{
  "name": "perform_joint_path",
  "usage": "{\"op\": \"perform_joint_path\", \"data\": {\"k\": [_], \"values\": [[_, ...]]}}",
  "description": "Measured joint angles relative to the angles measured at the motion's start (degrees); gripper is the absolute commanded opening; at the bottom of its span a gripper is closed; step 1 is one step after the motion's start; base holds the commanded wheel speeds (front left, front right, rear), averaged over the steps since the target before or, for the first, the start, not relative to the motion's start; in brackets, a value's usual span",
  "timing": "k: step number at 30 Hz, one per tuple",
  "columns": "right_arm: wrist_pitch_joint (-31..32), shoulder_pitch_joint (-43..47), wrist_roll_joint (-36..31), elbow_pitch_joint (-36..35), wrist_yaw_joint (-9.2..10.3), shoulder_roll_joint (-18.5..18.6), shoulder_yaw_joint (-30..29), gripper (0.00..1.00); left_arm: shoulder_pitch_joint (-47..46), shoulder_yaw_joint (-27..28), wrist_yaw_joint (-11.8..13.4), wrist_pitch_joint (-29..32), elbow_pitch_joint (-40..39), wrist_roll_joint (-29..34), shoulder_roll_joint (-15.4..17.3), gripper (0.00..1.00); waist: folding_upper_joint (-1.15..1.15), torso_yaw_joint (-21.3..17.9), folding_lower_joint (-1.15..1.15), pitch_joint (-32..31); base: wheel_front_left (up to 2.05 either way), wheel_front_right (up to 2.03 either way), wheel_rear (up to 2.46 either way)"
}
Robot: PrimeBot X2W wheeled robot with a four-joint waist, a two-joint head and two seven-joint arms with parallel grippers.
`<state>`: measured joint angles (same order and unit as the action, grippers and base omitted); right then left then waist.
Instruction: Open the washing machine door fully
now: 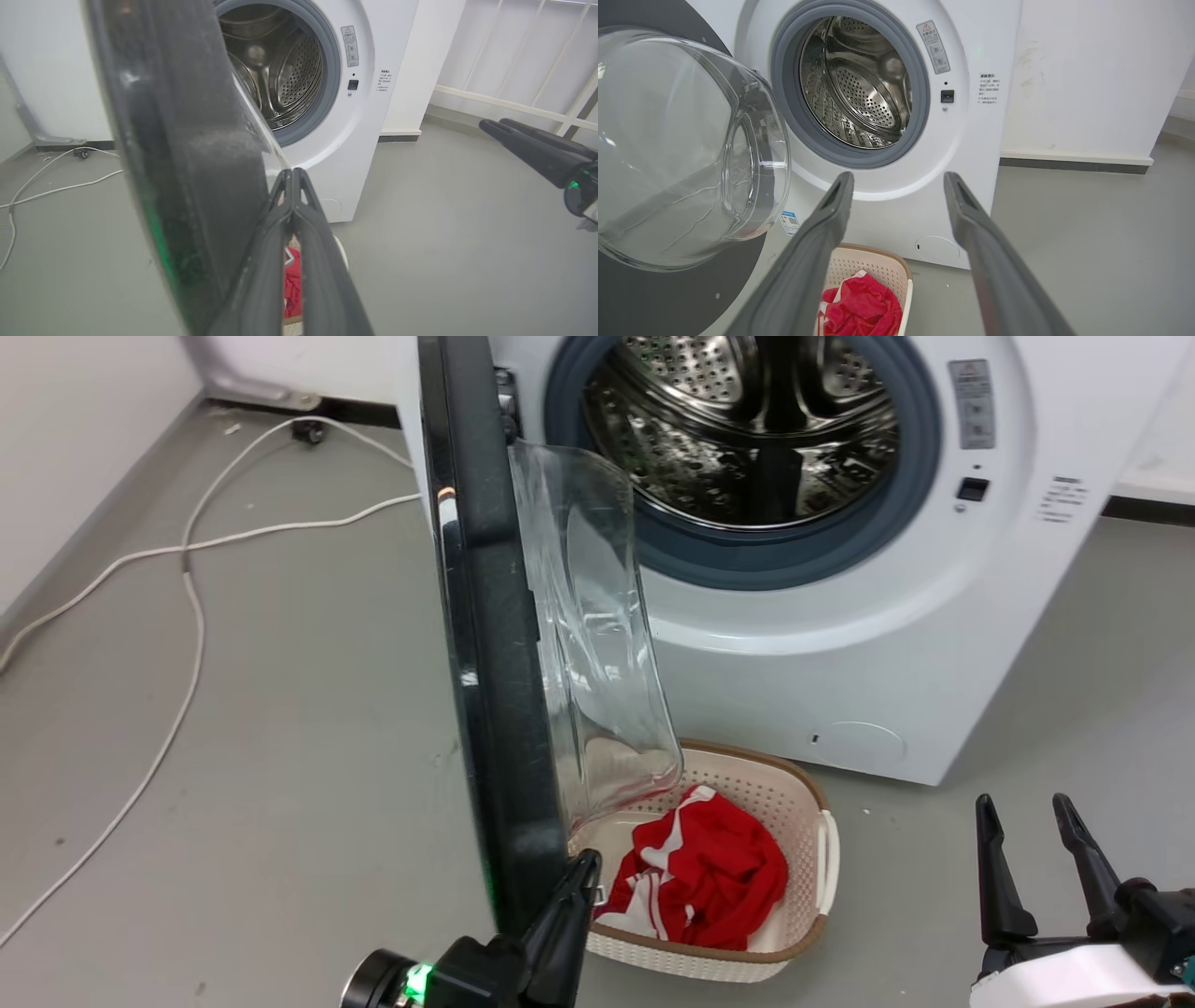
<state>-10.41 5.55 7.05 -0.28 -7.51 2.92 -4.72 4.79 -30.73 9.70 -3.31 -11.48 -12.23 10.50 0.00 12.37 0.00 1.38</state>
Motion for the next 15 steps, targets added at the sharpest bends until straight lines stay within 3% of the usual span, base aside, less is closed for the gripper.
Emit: {"op": "perform_joint_path", "data": {"k": [7, 9, 15], "values": [[0.75, 0.30, -0.43, -1.29, 0.00, 0.00, -0.88, 1.00, 2.08, 1.54, 1.87, -1.02, -1.21, -0.02, 0.71, 0.00, 0.00, 4.57, 0.00, 0.65, 0.00, 0.00, 0.00], [1.15, 0.26, -0.71, -2.13, 0.00, 0.00, -1.35, 1.00, 2.58, 3.12, 2.93, -1.91, -1.35, -0.57, 1.15, 0.00, 0.00, 7.55, 0.00, 1.20, 0.00, 0.00, 0.00], [1.96, -0.13, -1.53, -3.12, 0.00, -0.02, -1.16, 1.00, 1.70, 7.00, 3.37, -4.05, 0.83, -2.87, 1.65, 0.00, 0.00, 11.44, 0.00, 2.33, 0.00, 0.00, 0.00]]}}
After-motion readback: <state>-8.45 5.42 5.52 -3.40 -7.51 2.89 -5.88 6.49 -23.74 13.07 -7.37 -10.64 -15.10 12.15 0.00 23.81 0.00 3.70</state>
